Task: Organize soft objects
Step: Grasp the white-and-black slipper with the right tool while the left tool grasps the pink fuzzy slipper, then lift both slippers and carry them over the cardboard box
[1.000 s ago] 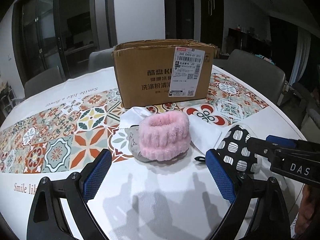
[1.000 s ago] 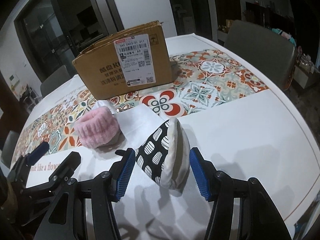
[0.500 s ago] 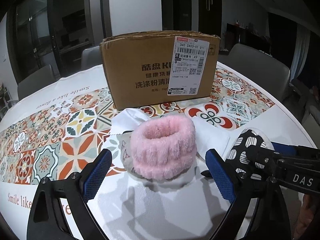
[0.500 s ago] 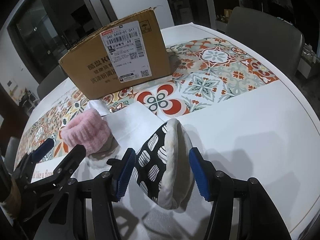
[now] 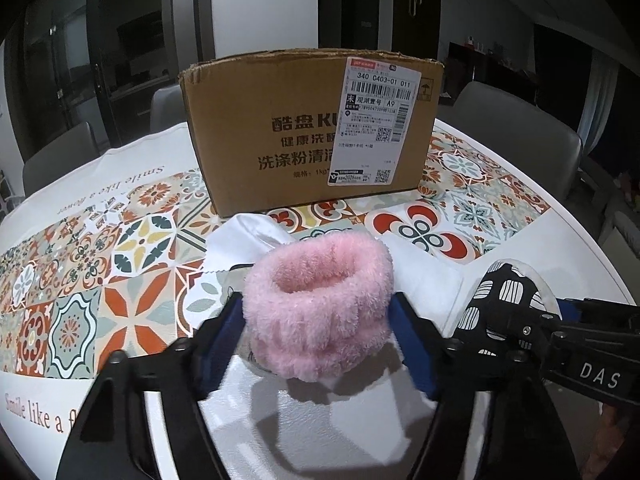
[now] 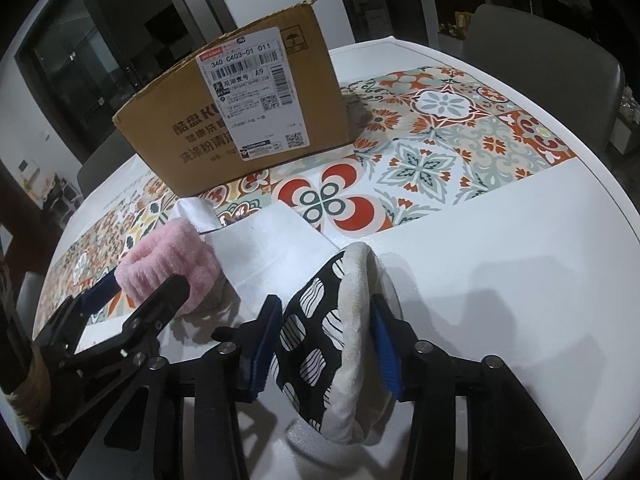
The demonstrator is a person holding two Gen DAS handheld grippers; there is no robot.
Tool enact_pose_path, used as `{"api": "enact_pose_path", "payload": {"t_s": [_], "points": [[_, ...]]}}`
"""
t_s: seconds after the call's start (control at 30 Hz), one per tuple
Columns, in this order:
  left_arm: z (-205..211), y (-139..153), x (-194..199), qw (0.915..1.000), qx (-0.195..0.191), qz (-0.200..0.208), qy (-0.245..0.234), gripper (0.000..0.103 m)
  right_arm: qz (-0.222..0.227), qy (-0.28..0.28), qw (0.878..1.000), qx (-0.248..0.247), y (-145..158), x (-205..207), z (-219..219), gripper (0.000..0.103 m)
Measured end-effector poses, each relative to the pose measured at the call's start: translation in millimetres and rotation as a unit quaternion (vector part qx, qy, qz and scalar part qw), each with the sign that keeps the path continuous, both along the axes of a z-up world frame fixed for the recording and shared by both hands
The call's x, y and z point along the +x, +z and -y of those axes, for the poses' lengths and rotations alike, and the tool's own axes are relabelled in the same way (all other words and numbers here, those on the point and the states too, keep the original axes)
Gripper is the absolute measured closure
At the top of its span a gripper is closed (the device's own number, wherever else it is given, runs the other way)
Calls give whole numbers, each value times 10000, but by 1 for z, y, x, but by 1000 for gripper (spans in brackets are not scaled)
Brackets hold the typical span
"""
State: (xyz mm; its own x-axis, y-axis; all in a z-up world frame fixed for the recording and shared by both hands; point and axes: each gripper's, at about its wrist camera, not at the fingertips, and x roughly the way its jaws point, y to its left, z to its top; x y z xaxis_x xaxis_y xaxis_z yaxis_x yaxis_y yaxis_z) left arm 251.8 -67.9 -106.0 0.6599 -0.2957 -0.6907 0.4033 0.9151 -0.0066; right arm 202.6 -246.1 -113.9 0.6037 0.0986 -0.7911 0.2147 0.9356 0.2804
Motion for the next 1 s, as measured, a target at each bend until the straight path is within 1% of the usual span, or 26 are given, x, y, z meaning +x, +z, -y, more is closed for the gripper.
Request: {"api": "enact_pose_path", "payload": {"t_s": [0.1, 0.13, 0.27, 0.33, 0.57, 0.73, 1.0], "points": [[0, 1, -2, 10000, -34, -5, 4, 46, 18, 40, 10000, -24, 0, 0, -2, 69], [0, 2, -2, 10000, -36, -4, -3, 50, 40, 65, 10000, -42, 1, -1, -2, 71], [-1, 2, -4, 10000, -61, -53, -15, 65, 70, 182, 9998, -79, 3, -2, -5, 84], [-2, 3, -5, 9999, -87, -72, -27, 69, 97, 209, 9997, -90, 4, -3, -6, 86], [-6, 10, -15, 9998, -199, -98, -4, 72, 218, 306, 9992, -103, 13, -10, -11, 90], [-9, 18, -24, 9996, -287, -69, -12, 73, 305, 303, 9990, -112, 21, -17, -12, 90], [-16, 34, -42, 9994, -344, 86, 34, 73, 505, 304, 9981, -180, 38, -29, -15, 90]]}}
